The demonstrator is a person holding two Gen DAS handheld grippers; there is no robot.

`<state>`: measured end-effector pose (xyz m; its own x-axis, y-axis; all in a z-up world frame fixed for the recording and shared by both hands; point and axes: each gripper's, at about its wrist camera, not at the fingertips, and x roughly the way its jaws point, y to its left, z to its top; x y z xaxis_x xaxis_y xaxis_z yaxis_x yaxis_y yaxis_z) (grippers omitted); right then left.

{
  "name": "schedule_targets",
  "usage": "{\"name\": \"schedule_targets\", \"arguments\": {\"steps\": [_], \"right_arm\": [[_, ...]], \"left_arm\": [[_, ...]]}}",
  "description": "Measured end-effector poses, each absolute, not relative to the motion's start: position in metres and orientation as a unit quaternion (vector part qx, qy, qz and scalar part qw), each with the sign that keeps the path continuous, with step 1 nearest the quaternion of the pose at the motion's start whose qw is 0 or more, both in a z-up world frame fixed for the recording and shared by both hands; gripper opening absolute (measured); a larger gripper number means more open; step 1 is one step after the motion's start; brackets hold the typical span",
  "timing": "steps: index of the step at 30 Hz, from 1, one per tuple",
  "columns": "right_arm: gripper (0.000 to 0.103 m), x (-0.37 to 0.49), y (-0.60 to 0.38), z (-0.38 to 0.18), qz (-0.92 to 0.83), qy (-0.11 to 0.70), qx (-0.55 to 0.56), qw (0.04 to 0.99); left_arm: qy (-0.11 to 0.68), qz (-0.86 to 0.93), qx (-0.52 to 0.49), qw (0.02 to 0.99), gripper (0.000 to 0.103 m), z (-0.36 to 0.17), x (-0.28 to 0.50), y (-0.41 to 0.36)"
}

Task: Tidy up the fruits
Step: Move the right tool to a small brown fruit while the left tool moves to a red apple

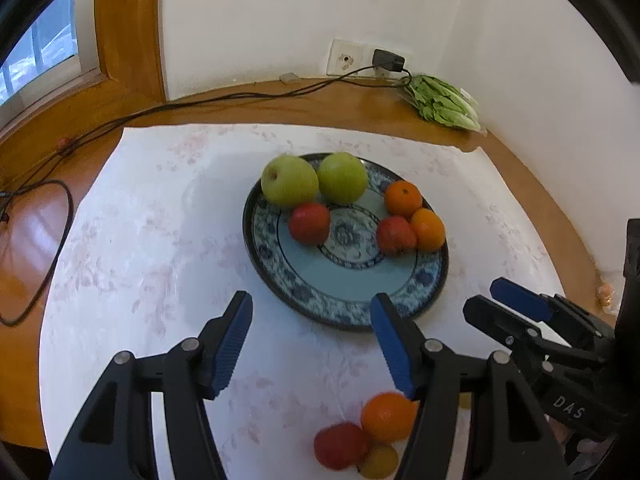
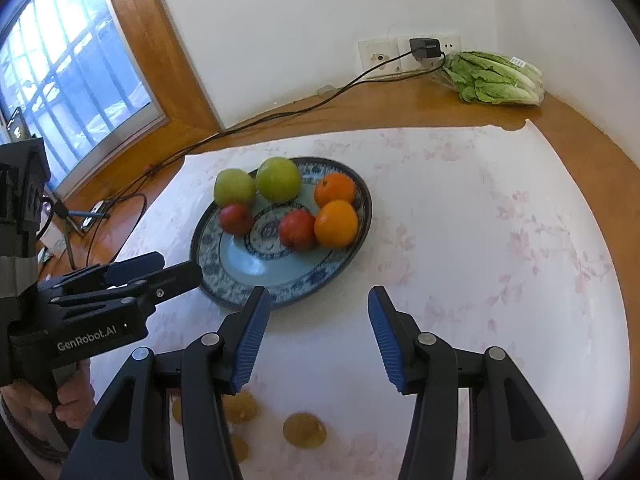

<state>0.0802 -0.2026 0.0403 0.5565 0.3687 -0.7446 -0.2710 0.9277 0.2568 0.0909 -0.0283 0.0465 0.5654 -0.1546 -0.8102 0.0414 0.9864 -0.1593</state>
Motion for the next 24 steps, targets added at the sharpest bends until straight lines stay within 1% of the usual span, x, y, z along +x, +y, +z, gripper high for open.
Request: {"name": "schedule_targets", "arguments": {"steps": [9, 24], "right_arm": [[0.052, 0.056, -0.206, 0.037, 0.185, 0.442, 0.071, 0.875], [0.052, 0.033, -0.210, 0.029, 0.182, 0.455, 0.064, 0.869]], "left_arm": [[0.471, -0.060, -0.066, 0.878, 0.065, 0.042, 0.068, -0.027], [0.474, -0.062, -0.063, 0.876, 0.065, 0.038, 0.039, -0.024]]}}
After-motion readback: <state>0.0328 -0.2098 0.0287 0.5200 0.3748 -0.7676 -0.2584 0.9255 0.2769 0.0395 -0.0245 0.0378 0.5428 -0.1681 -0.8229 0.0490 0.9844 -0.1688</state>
